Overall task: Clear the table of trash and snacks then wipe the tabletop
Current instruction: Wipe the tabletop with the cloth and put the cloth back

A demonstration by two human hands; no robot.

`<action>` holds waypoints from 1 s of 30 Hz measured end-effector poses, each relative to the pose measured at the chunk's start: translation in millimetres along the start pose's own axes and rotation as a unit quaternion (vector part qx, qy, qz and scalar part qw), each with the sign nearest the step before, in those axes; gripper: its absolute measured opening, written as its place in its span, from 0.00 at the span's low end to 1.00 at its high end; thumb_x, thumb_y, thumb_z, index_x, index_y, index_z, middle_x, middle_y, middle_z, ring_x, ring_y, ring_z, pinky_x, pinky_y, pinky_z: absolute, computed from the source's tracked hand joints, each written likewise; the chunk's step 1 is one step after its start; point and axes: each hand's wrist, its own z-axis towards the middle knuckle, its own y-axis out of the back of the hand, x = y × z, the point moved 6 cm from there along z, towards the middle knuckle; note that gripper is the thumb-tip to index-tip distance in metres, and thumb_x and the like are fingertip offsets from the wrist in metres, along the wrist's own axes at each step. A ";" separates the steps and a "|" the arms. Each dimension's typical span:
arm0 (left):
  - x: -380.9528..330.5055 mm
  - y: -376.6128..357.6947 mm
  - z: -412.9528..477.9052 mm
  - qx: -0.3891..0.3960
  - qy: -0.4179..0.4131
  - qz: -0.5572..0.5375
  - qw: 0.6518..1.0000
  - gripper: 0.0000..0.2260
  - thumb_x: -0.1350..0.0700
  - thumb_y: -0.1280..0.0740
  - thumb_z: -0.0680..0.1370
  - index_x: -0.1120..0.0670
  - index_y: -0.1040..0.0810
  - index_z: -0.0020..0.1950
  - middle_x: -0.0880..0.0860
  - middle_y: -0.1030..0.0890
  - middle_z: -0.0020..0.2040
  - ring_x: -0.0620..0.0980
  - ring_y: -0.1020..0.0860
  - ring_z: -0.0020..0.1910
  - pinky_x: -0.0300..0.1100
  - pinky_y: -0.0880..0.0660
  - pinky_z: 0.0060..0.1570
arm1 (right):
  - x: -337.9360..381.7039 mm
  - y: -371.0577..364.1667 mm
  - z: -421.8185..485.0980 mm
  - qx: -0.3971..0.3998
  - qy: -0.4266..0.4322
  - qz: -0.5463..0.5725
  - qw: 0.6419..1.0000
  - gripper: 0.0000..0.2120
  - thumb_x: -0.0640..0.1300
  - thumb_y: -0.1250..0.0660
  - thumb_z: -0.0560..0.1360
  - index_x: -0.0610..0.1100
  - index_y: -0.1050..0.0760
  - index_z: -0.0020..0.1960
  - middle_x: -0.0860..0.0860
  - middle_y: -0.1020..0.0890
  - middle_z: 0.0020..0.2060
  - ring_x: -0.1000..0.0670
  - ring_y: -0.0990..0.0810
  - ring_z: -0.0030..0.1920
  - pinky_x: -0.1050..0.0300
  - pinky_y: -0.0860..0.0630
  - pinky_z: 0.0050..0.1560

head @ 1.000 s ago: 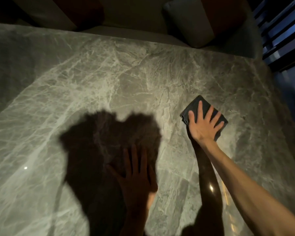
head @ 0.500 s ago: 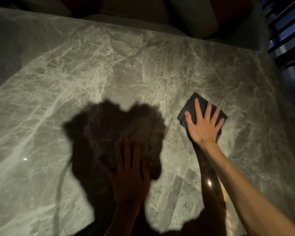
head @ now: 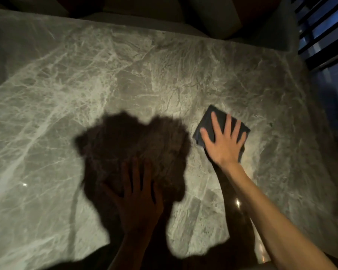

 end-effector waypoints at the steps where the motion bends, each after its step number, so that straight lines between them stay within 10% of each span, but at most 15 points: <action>1: 0.3 0.3 -0.1 -0.004 0.000 0.002 1.000 0.27 0.46 0.46 0.78 0.49 0.40 0.77 0.55 0.40 0.78 0.59 0.45 0.78 0.77 0.54 0.67 | 13.2 -0.5 17.1 0.001 -0.020 0.014 1.000 0.33 0.73 0.58 0.73 0.67 0.61 0.75 0.49 0.56 0.79 0.39 0.62 0.78 0.30 0.60 0.73; 10: -3.8 3.0 0.5 -0.005 -0.002 0.010 1.000 0.27 0.46 0.46 0.78 0.49 0.42 0.78 0.54 0.43 0.79 0.59 0.49 0.79 0.77 0.55 0.66 | 19.6 -9.9 -65.6 -0.024 0.152 -0.072 0.985 0.32 0.69 0.53 0.76 0.63 0.55 0.77 0.48 0.53 0.79 0.38 0.59 0.78 0.31 0.54 0.74; 17: -2.2 0.0 0.7 -0.006 0.004 -0.004 1.000 0.27 0.42 0.45 0.76 0.47 0.37 0.76 0.57 0.40 0.78 0.63 0.50 0.79 0.79 0.55 0.65 | 15.9 1.1 15.4 0.013 -0.036 0.034 0.999 0.32 0.74 0.58 0.73 0.68 0.62 0.74 0.49 0.58 0.79 0.38 0.65 0.77 0.28 0.63 0.71; 25: -2.9 0.9 -0.5 -0.012 0.003 -0.014 1.000 0.24 0.41 0.43 0.77 0.42 0.33 0.73 0.57 0.36 0.77 0.66 0.50 0.78 0.80 0.52 0.62 | 24.2 -16.3 -94.4 -0.006 0.118 -0.054 0.992 0.31 0.69 0.53 0.76 0.66 0.60 0.75 0.48 0.56 0.79 0.38 0.62 0.78 0.26 0.60 0.71; 30: 0.5 4.3 -2.5 -0.051 0.012 -0.016 0.999 0.23 0.39 0.45 0.78 0.40 0.35 0.73 0.58 0.40 0.78 0.68 0.52 0.77 0.81 0.53 0.62 | -13.9 -6.9 -42.3 0.016 -0.025 0.011 0.999 0.31 0.73 0.56 0.74 0.71 0.61 0.73 0.51 0.57 0.79 0.40 0.64 0.77 0.28 0.65 0.71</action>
